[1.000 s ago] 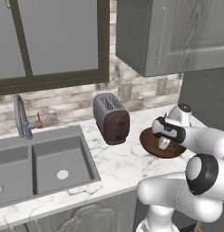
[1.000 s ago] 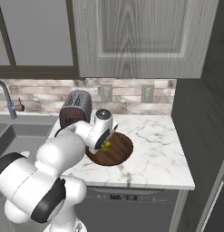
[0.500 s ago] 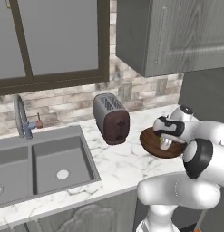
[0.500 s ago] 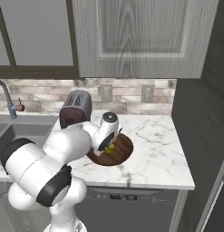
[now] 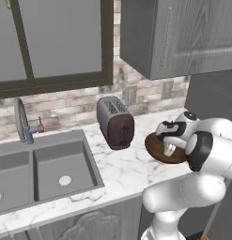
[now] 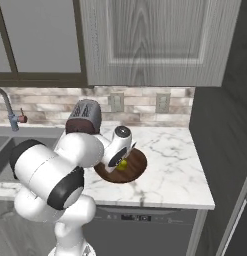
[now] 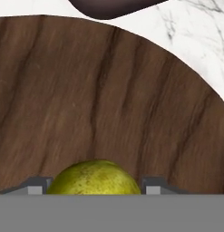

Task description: Take the fish, sweet potato, and pear from the freezer and place them in the bowl on the counter.

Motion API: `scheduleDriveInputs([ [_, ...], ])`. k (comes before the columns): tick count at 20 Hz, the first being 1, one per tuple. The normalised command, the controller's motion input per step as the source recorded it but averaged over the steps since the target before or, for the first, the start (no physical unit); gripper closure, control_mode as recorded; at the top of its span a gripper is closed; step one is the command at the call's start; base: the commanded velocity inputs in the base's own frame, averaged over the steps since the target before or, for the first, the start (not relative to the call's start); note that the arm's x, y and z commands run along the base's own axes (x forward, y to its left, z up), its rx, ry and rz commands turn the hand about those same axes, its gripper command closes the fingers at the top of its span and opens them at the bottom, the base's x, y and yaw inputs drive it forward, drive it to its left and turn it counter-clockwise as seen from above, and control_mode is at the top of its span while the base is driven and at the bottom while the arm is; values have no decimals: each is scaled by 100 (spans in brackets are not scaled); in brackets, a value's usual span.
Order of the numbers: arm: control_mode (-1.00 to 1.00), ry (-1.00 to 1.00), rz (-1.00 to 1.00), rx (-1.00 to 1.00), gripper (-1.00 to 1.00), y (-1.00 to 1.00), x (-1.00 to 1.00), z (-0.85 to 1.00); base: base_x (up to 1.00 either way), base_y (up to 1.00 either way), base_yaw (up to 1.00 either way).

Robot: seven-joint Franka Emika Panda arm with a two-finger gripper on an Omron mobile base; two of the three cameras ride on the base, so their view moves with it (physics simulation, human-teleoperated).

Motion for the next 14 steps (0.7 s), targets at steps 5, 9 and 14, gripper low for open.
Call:
scheduleDriveInputs([
  [5,-100,0,-2,0,100,-1,4,-23,0,0,0],
  [9,-100,0,-2,0,-100,0,0,-20,0,0,0],
  [14,-100,-5,-1,0,-100,0,-3,0,0,0,0],
])
